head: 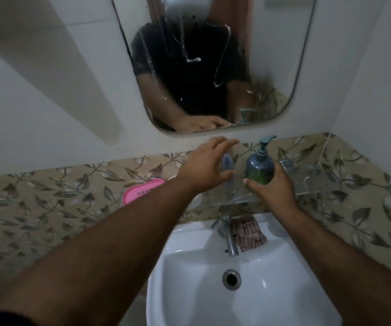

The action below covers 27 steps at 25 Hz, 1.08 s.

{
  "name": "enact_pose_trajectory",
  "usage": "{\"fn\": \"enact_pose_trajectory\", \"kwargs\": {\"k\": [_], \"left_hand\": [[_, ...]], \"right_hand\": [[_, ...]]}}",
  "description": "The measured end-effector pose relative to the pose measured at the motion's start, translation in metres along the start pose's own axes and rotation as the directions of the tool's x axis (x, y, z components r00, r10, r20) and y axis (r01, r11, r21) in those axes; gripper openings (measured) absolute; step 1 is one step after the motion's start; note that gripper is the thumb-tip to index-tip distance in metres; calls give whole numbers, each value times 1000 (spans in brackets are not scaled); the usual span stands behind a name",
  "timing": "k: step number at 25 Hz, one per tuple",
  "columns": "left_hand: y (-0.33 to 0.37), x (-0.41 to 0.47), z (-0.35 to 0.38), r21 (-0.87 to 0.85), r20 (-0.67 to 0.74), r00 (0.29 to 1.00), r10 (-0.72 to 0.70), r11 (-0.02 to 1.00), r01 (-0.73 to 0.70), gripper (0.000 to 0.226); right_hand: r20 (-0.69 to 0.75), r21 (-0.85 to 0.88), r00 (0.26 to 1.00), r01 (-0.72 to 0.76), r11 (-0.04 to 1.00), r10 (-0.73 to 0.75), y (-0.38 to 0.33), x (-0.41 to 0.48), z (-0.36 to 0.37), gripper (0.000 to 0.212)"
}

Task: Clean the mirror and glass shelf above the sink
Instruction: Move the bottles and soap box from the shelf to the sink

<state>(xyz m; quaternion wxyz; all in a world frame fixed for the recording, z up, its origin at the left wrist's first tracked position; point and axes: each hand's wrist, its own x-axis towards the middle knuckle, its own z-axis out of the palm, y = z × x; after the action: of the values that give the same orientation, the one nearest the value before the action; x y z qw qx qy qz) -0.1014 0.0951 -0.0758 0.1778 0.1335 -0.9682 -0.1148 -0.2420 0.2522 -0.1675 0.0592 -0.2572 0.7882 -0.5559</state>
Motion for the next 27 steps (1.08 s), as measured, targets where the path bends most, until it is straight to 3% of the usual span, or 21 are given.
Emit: {"fn": "enact_pose_trajectory", "kwargs": {"k": [2,5,8,10,12,15,18,20,21,25,27], "left_hand": [[18,22,15,79,171,985,22,996,-36,77],[21,31,20,177,252,966,-51,984,6,42],[21,10,2,84,159,986,-51,996,38,30],[14,-42,-7,-46,20,999,-31,998,31,28],[7,-122,6,-183,25,1000,-8,983,12,24],[-21,-217,59,-191,314,927,-206,942,274,31],[-79,-238,102,-60,377,765,-523,810,583,34],[-109,-230,110,-60,313,683,-660,704,708,34],[-119,-223,114,-66,283,677,-679,690,721,33],[-133,-180,130,-65,228,739,-634,747,661,41],[-135,-162,133,-84,252,743,-620,751,655,35]], "right_hand": [[8,-16,1000,-7,1000,7,1,5,-3,83],[21,-37,1000,-3,999,4,-2,6,-5,83],[18,55,1000,10,998,-11,-8,-17,-13,84],[38,128,999,31,991,-36,-2,-56,-12,80],[131,152,986,81,985,-101,21,-112,2,78],[396,20,918,16,1000,-23,59,-183,47,80],[577,-246,805,14,969,135,84,-198,107,79],[559,-274,804,-53,960,204,87,-186,140,67],[534,-253,816,-96,963,221,86,-176,154,59],[377,-207,899,-153,966,224,79,-130,198,63],[338,-182,902,-217,959,268,82,-113,213,60]]}}
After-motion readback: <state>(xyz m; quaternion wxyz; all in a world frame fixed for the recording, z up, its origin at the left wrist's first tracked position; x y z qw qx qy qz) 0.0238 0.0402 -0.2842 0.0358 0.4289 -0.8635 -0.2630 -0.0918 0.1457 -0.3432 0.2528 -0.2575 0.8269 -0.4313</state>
